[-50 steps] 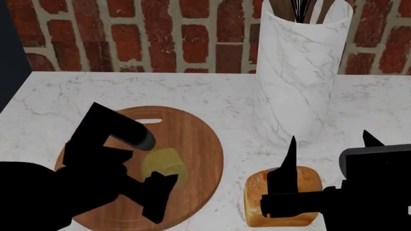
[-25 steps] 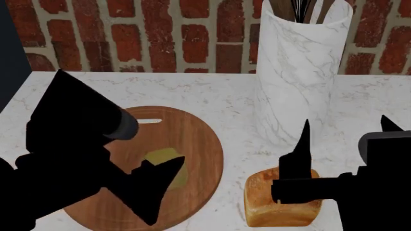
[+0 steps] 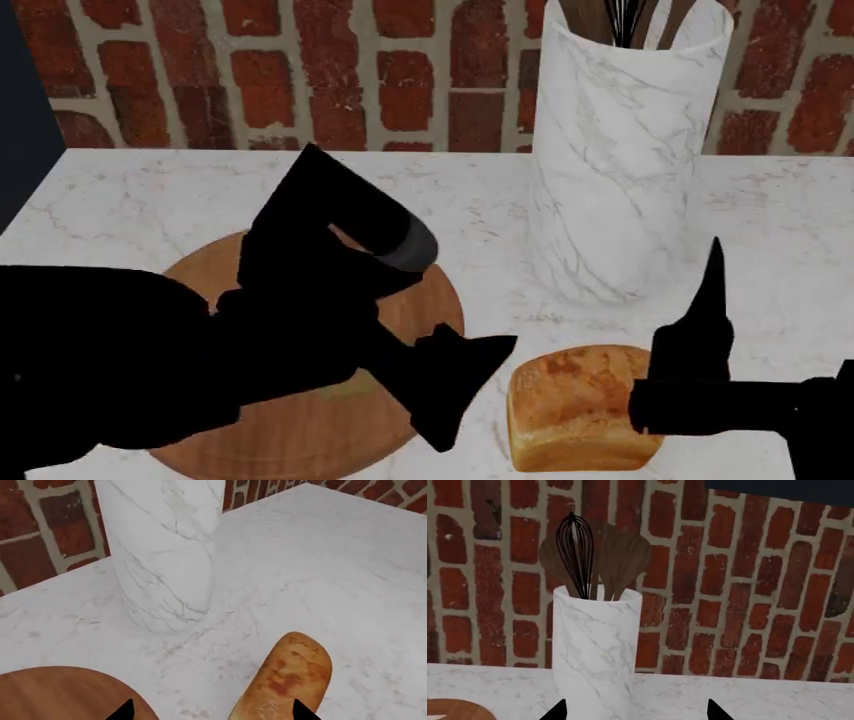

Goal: Place the bread and cheese on the cutting board.

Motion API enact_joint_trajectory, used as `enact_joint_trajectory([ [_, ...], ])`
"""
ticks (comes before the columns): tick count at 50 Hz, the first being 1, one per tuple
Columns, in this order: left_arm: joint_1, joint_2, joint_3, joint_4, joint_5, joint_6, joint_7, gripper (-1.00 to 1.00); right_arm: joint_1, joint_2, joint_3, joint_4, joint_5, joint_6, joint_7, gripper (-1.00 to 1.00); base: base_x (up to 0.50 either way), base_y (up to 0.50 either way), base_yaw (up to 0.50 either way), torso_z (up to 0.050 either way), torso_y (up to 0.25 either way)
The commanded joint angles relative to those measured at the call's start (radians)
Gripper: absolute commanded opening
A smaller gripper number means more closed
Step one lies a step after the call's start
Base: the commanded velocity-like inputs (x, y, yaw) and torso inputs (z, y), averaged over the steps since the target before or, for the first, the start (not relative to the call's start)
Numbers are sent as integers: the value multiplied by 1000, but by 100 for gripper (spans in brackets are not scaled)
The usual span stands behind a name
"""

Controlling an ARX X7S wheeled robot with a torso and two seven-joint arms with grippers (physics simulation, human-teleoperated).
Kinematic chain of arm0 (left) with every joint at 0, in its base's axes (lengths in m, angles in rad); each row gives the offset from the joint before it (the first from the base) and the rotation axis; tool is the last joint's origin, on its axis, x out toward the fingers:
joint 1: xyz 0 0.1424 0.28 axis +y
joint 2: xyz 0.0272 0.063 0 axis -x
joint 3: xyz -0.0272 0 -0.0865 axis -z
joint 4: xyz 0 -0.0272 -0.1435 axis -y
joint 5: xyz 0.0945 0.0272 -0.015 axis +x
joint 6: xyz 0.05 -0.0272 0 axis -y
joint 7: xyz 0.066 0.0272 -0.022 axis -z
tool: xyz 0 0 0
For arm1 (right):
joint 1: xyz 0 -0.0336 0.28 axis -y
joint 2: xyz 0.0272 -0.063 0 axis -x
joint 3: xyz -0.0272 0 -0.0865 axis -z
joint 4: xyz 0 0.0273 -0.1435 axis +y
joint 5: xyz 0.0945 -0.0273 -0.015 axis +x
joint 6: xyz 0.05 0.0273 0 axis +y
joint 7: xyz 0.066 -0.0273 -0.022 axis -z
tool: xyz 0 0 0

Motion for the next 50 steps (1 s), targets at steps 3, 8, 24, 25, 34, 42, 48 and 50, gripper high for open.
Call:
enact_joint_trajectory([
  [3,-56,124,101,-220,153,120,246,100,-80,38,67,-3,121,-68,54,100,0,0,0,0,0],
  [8,-85,91,57,-115,66,18,178,100,-113,53,55,14,98,-113,48,100,0,0,0,0,0],
  [24,-108,62,21,-2,-26,-35,147,100,-127,53,-29,36,80,-162,75,100,0,0,0,0,0],
  [25,-103,63,23,0,-30,-36,149,100,-124,54,-25,35,87,-156,78,100,0,0,0,0,0],
  [34,-85,59,117,-74,65,28,239,100,-116,67,3,32,123,-147,92,100,0,0,0,0,0],
  [42,-73,66,161,-114,105,68,282,100,-88,85,73,30,189,-109,119,100,0,0,0,0,0],
  [48,-78,83,194,-161,128,90,314,100,-121,90,53,39,163,-150,113,100,0,0,0,0,0],
  [50,-75,90,198,-155,124,91,316,100,-133,96,43,48,145,-171,104,100,0,0,0,0,0],
])
